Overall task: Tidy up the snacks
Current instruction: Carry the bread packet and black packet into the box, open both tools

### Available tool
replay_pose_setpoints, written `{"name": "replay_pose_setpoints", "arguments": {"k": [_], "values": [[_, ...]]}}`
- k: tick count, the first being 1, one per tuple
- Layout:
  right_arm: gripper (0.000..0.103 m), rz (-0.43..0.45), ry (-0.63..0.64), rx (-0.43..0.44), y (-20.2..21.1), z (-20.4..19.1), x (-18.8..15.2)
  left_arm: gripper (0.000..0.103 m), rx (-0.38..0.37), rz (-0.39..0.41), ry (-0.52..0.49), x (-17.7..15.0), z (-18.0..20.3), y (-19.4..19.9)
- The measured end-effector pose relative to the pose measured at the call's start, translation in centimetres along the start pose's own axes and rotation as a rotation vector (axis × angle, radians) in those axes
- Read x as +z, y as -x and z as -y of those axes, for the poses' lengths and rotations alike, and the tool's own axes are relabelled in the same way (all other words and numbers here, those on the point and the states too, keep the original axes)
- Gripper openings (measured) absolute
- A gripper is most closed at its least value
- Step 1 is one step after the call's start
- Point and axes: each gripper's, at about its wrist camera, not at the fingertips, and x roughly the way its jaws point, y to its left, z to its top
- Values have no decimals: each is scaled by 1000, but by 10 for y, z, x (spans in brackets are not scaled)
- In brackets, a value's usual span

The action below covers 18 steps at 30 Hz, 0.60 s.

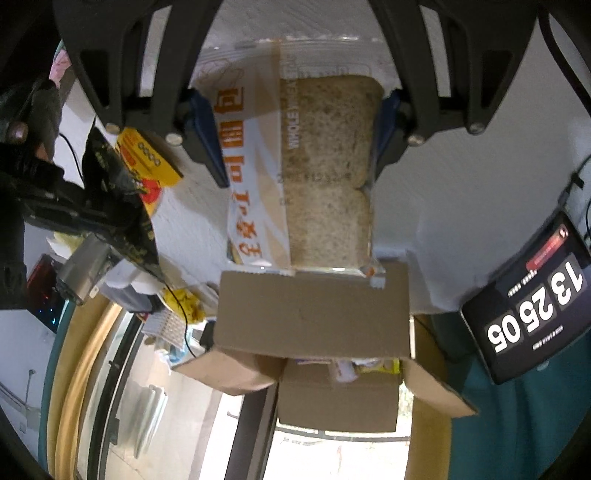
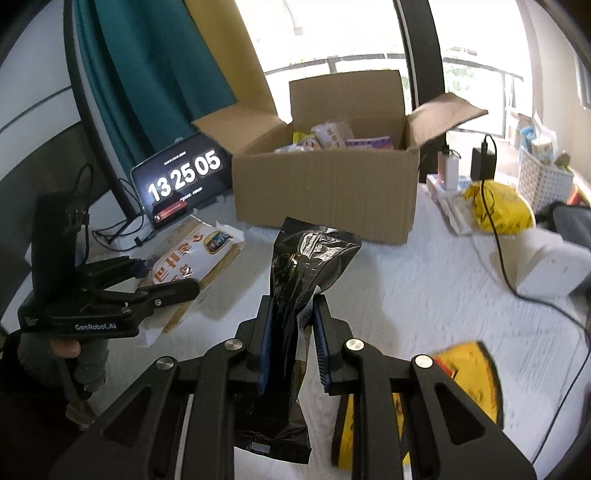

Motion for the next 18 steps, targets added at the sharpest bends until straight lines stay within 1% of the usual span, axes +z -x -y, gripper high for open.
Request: {"name": "replay_pose_setpoints", "arguments": {"k": [5, 8, 14, 18], "values": [[22, 19, 25, -15, -3, 4, 17, 70, 8, 36, -13, 16, -5, 2], [22, 33, 39, -26, -2, 8, 28, 70, 26, 62, -27, 28, -5, 4], [22, 70, 58, -52, 0, 22, 53, 70, 48, 122, -63, 56, -4, 7], [22, 104, 70, -69, 3, 31, 69, 70, 60, 163, -67, 78, -7, 7]]}}
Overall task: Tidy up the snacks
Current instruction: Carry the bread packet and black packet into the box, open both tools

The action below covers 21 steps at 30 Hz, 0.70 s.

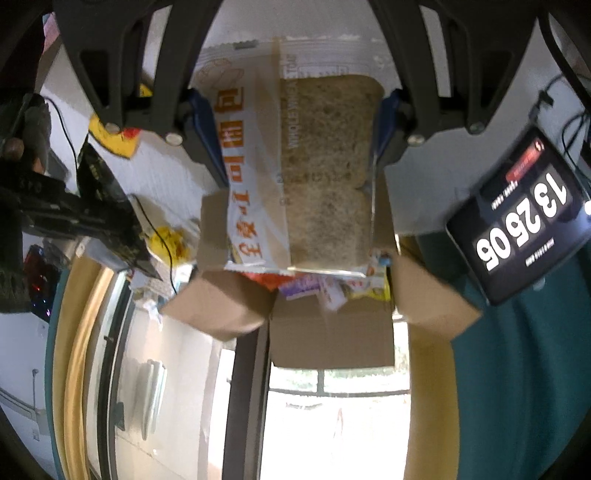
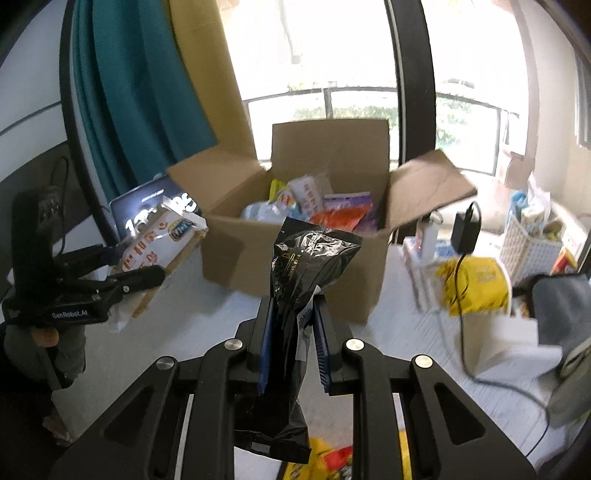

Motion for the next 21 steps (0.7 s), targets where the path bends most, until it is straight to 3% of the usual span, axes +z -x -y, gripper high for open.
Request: {"name": "replay_pose_setpoints", "arguments": {"k": [9, 21], "values": [[22, 74, 9, -25, -7, 22, 37, 70, 5, 85, -19, 51, -3, -17], [22, 145, 53, -48, -36, 35, 91, 71, -12, 119, 23, 100, -9, -67]]}}
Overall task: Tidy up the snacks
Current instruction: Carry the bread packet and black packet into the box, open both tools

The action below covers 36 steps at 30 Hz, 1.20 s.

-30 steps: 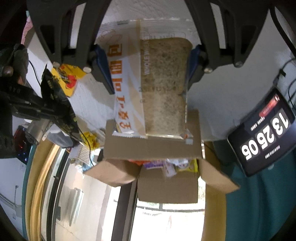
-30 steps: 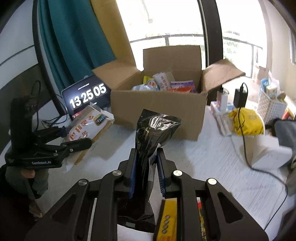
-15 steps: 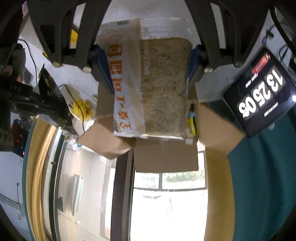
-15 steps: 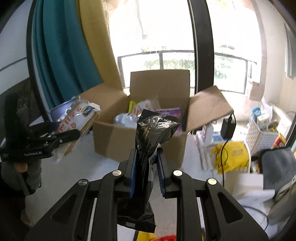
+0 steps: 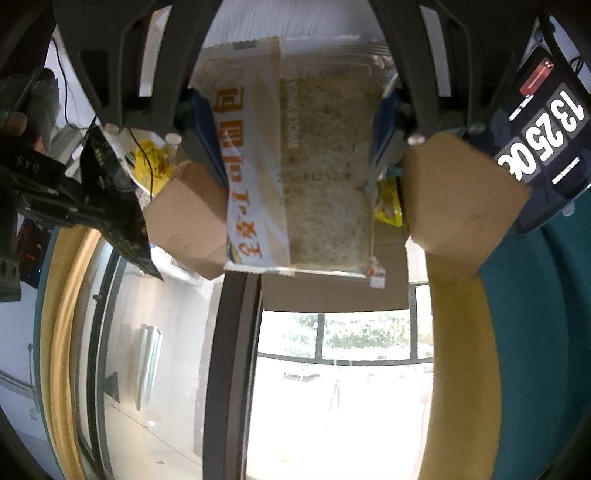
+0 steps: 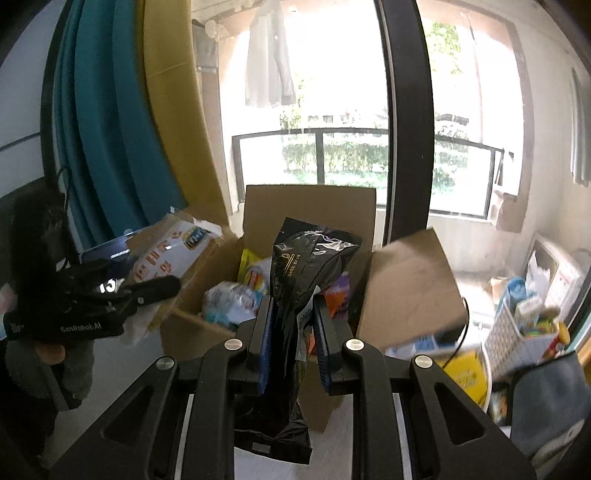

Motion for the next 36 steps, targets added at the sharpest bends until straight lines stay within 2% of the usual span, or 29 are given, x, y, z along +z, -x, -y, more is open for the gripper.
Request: {"name": "replay_pose_setpoints", "arguments": {"k": [6, 12, 15, 18, 19, 20, 21, 22, 23, 29, 36], "values": [[22, 38, 6, -5, -22, 9, 22, 71, -1, -2, 40, 15, 0, -32], [22, 33, 13, -15, -59, 24, 39, 71, -12, -28, 96, 27, -6, -68], [22, 15, 13, -16, -78, 30, 44, 71, -14, -44, 86, 30, -5, -83], [22, -7, 14, -36, -102, 36, 51, 73, 18, -64, 57, 34, -4, -99], [22, -22, 7, -47, -111, 41, 55, 78, 27, -65, 56, 35, -5, -102], [23, -33, 3, -54, -116, 42, 56, 87, 34, -60, 58, 35, -4, -102], [31, -42, 3, -69, -120, 45, 58, 92, 36, -57, 66, 36, -6, -102], [47, -37, 3, -97, -121, 44, 60, 96, 23, -48, 79, 36, -9, -101], [52, -31, 0, -97, -119, 45, 61, 97, 17, -42, 88, 36, -10, -99], [53, 0, -9, -105, -92, 46, 62, 97, 30, -10, 149, 33, -28, -76], [53, 10, 5, -113, -60, 32, 59, 97, 29, 24, 158, 37, -29, -42]]}}
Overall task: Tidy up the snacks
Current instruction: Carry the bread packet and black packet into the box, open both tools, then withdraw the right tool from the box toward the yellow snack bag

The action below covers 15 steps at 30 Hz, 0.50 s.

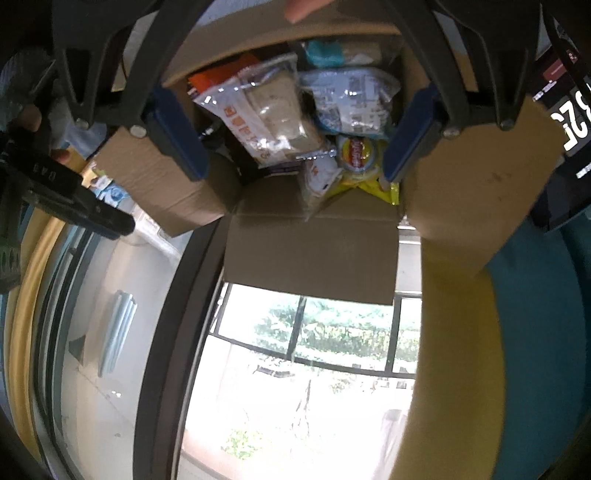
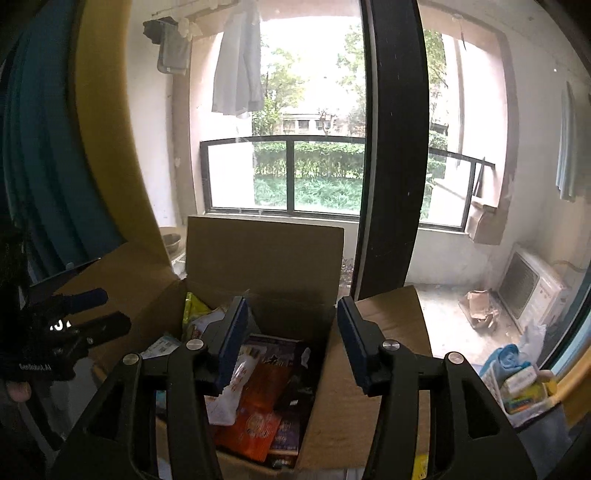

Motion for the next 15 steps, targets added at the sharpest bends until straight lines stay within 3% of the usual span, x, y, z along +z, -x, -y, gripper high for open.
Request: {"name": "replay_pose_setpoints", "arguments": {"k": [15], "values": [[53, 29, -37, 12, 65, -28, -8, 97, -15, 66, -4, -9, 20, 85]]}}
